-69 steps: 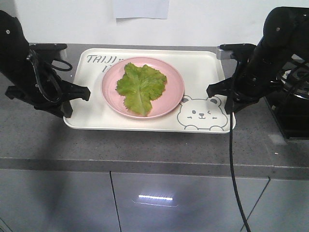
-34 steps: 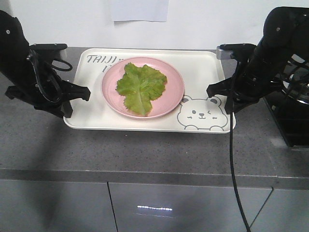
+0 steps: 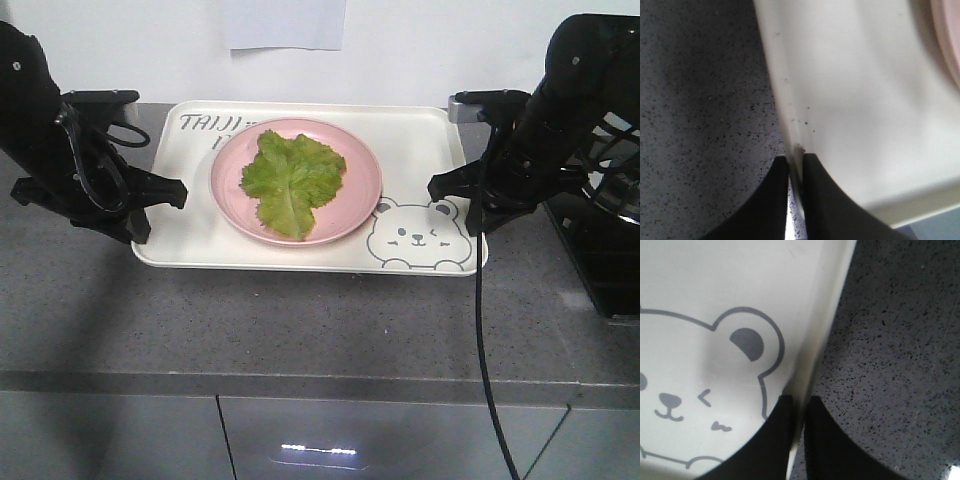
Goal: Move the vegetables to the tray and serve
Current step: 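Carry the tray over the grey counter beside the stove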
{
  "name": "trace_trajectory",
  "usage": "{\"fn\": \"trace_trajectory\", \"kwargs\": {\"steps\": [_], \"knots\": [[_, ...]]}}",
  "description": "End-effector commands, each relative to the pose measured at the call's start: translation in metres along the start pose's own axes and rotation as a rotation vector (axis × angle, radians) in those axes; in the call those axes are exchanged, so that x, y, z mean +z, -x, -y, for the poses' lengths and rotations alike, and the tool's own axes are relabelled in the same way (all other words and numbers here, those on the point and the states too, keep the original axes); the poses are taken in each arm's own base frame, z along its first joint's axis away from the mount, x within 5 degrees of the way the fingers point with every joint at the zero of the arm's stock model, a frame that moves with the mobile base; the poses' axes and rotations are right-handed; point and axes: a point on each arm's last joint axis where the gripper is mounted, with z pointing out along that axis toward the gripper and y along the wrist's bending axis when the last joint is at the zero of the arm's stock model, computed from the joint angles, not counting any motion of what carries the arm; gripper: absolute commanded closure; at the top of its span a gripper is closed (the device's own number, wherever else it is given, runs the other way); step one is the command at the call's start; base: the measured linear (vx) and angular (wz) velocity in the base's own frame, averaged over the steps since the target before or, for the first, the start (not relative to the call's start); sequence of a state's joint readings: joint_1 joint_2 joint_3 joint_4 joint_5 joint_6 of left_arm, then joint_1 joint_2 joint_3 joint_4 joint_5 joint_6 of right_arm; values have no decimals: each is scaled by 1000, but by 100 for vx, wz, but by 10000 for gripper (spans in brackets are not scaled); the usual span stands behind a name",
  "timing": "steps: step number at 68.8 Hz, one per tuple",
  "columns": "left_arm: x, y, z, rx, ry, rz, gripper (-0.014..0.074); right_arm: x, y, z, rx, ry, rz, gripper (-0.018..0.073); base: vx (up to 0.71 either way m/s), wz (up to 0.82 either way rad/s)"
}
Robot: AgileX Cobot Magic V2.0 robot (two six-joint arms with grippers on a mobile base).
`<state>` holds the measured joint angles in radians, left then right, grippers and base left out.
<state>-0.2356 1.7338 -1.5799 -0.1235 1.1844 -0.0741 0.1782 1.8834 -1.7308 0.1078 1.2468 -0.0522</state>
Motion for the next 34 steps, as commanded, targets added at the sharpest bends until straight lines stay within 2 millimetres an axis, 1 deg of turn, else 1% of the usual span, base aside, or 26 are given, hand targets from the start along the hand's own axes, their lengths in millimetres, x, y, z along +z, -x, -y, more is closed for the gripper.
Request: {"fn": "trace_trajectory", "kwargs": {"steps": [1,34], "knots": [[-33,5,14,26,-77,147,603,-32,2,-9,-50,30,120,564,6,-1],[-33,5,14,26,-77,147,603,-32,2,-9,-50,30,120,564,5,-2]]}}
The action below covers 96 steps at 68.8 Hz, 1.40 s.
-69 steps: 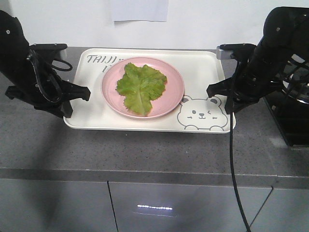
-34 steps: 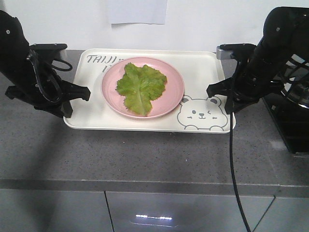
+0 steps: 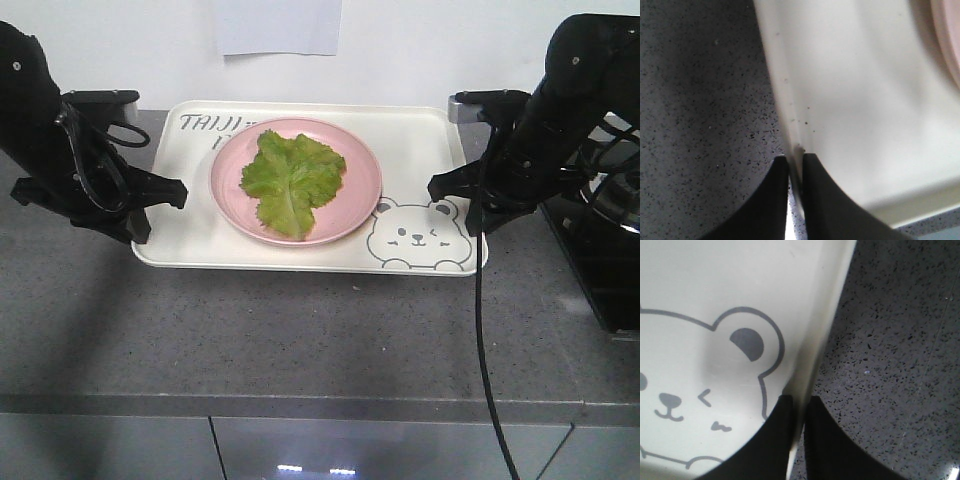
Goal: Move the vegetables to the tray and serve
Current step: 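Carry the tray over the grey counter beside the stove, then hold the tray steady above the counter with both grippers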
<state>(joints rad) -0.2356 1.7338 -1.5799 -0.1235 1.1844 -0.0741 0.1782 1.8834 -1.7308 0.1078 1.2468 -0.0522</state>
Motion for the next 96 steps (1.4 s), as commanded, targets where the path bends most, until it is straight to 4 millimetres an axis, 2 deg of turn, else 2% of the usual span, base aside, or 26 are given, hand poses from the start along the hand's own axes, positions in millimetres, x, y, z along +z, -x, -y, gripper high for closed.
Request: {"fn": "trace_trajectory", "kwargs": {"steps": [1,96], "knots": [[-33,5,14,26,-77,147,603,-32,2,-9,-50,30,120,564,5,-1],[-33,5,14,26,-77,147,603,-32,2,-9,-50,30,120,564,4,0]]}}
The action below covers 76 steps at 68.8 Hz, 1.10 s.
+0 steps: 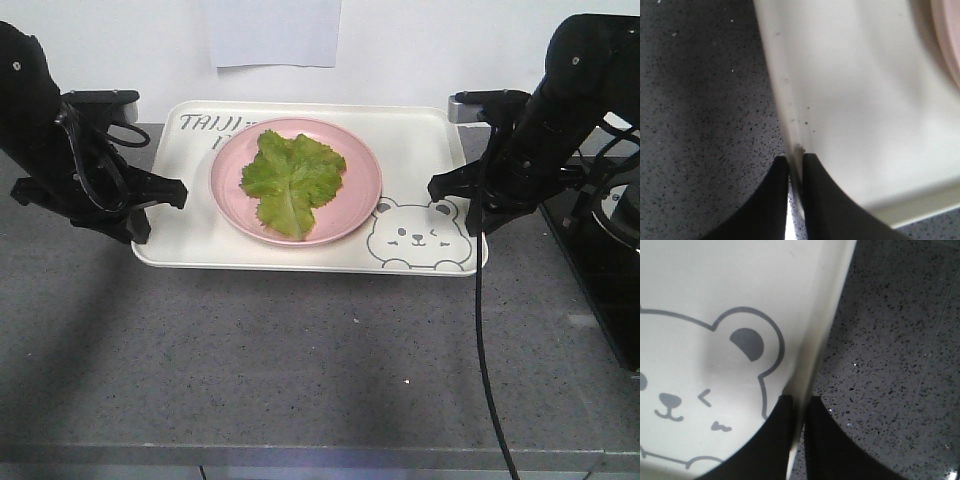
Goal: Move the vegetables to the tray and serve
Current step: 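Hold the tray steady above the counter with both grippers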
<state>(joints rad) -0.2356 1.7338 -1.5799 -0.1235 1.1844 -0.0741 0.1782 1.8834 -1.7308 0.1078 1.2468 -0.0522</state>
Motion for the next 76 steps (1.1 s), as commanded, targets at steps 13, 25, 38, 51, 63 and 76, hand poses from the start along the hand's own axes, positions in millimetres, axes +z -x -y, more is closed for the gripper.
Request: {"fn": "trace_trajectory", "kwargs": {"steps": [13,25,38,51,63,76], "knots": [[-33,5,14,26,-77,147,603,-32,2,-9,-50,30,120,564,4,0],[-33,5,14,26,-77,147,603,-32,2,-9,-50,30,120,564,4,0],[-33,5,14,26,-77,147,603,-32,2,-9,-50,30,120,564,4,0],[-33,5,14,26,-77,147,603,-32,2,-9,-50,30,120,564,3,-1],[-33,5,14,26,-77,147,603,-32,2,-9,-50,30,120,564,3,0],[-33,5,14,26,-77,147,603,-32,2,-9,-50,30,120,564,4,0]]}}
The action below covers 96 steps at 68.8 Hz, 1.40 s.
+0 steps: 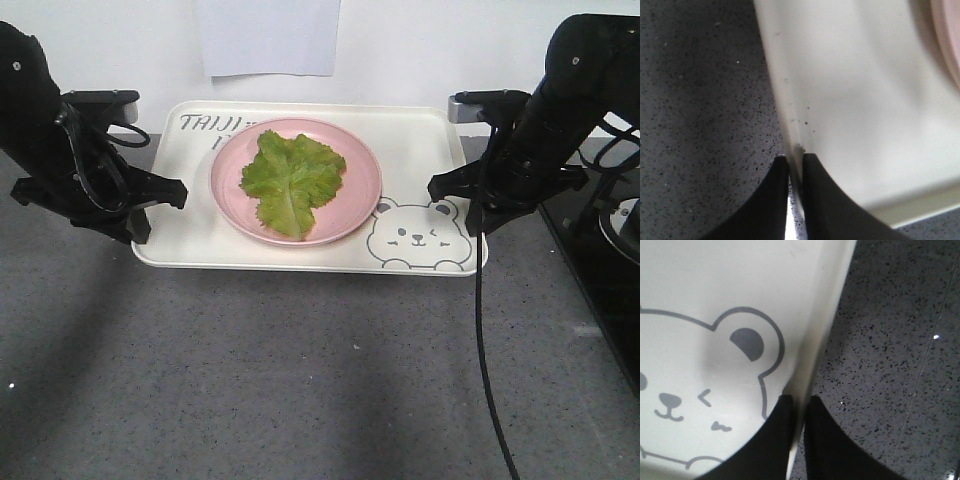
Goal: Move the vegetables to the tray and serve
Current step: 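Hold the tray steady above the counter with both grippers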
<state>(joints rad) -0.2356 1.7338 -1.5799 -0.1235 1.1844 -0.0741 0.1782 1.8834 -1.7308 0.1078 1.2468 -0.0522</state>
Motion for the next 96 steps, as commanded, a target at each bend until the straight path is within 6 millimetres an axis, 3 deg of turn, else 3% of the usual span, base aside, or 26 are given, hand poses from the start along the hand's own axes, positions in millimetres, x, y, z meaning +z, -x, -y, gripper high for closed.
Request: {"fn": "trace_trajectory", "kwargs": {"steps": [1,96], "knots": [[-33,5,14,26,-77,147,603,-32,2,-9,-50,30,120,564,4,0],[-33,5,14,26,-77,147,603,-32,2,-9,-50,30,120,564,3,0]]}}
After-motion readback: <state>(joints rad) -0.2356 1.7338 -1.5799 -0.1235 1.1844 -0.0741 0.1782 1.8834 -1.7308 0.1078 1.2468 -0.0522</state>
